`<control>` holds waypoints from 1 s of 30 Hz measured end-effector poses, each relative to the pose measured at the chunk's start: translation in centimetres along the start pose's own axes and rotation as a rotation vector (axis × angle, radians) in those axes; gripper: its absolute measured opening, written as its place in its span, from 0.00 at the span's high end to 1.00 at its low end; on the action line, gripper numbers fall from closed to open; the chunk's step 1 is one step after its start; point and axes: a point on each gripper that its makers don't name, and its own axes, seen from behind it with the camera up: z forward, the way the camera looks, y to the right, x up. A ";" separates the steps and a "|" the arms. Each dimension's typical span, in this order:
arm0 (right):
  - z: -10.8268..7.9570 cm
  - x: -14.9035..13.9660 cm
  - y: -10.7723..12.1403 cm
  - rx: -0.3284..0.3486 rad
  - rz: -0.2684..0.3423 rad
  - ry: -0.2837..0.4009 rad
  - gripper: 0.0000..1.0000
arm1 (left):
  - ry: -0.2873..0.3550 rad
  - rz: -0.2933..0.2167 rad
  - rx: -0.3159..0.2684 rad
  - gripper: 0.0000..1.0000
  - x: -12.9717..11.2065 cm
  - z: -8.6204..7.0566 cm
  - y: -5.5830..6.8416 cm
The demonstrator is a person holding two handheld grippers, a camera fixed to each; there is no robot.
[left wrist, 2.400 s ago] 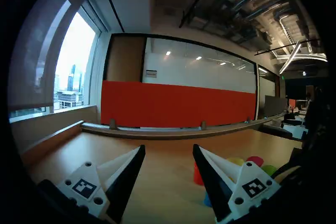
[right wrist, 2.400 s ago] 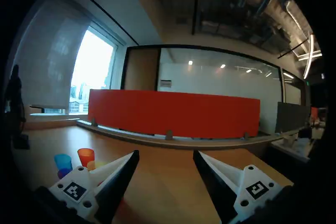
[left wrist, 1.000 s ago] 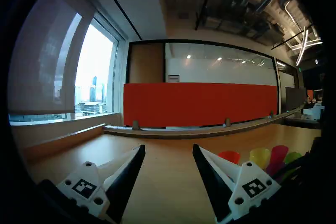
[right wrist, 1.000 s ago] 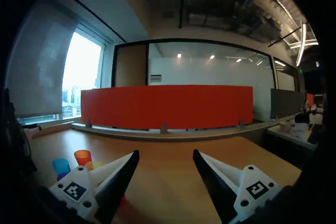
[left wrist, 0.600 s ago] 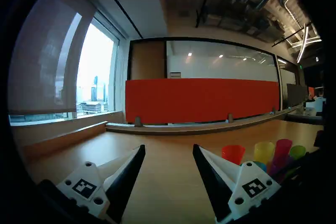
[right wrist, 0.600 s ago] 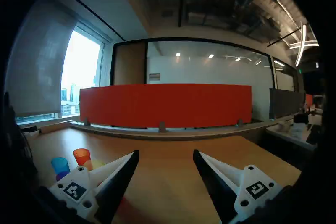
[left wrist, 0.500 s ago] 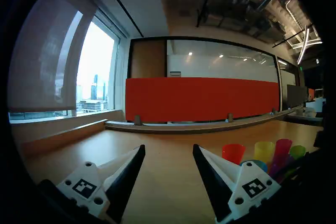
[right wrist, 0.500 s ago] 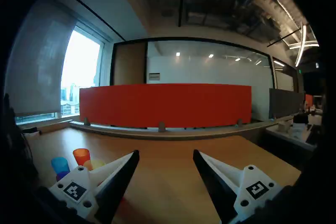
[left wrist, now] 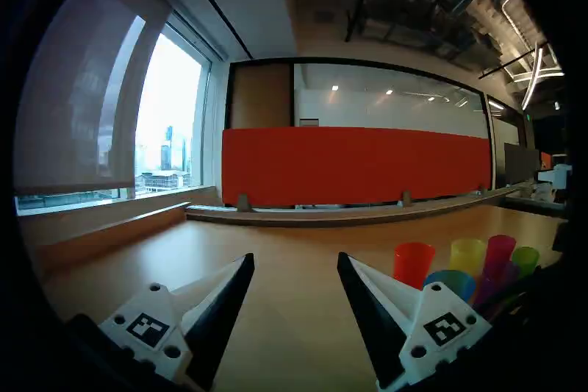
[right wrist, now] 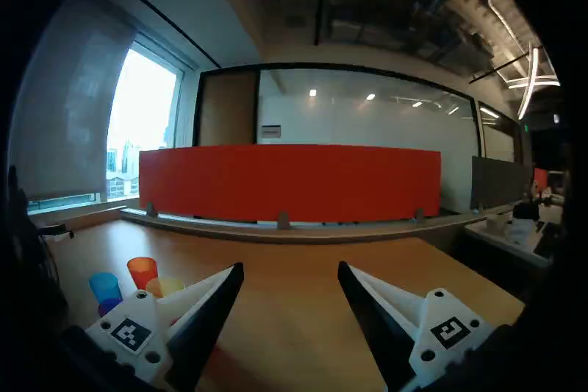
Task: Pour water
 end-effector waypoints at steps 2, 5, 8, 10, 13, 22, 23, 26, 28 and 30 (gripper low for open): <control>0.0 0.0 0.0 0.003 0.001 0.000 0.01 | -0.006 0.001 -0.002 0.17 -0.1 0.0 0.1; 0.0 0.0 0.0 0.002 0.002 0.000 0.01 | -0.014 0.002 -0.002 0.17 -0.3 0.1 0.0; -0.1 0.0 0.2 -0.001 0.002 -0.001 0.01 | -0.015 0.002 -0.002 0.17 -0.3 0.1 0.0; -0.1 0.0 0.3 -0.002 0.003 0.001 0.00 | -0.016 0.002 -0.003 0.17 -0.3 0.1 0.1; -0.2 0.1 0.3 -0.001 0.005 0.001 0.01 | -0.016 0.003 -0.005 0.17 -0.4 0.1 0.1; -0.3 0.1 0.5 -0.003 -0.002 0.004 0.01 | -0.018 0.003 -0.005 0.17 -0.5 0.1 0.1; -0.3 0.1 0.6 -0.004 -0.005 0.005 0.01 | -0.018 0.003 -0.005 0.17 -0.5 0.1 0.1; -0.5 0.2 0.6 -0.009 -0.009 0.014 0.01 | -0.018 0.004 -0.005 0.17 -0.5 0.1 0.2; -0.6 0.3 0.7 -0.014 -0.010 0.022 0.01 | -0.018 0.004 -0.005 0.17 -0.5 0.1 0.2; -0.7 0.4 0.8 -0.019 -0.013 0.029 0.01 | -0.018 0.004 -0.005 0.17 -0.5 0.1 0.2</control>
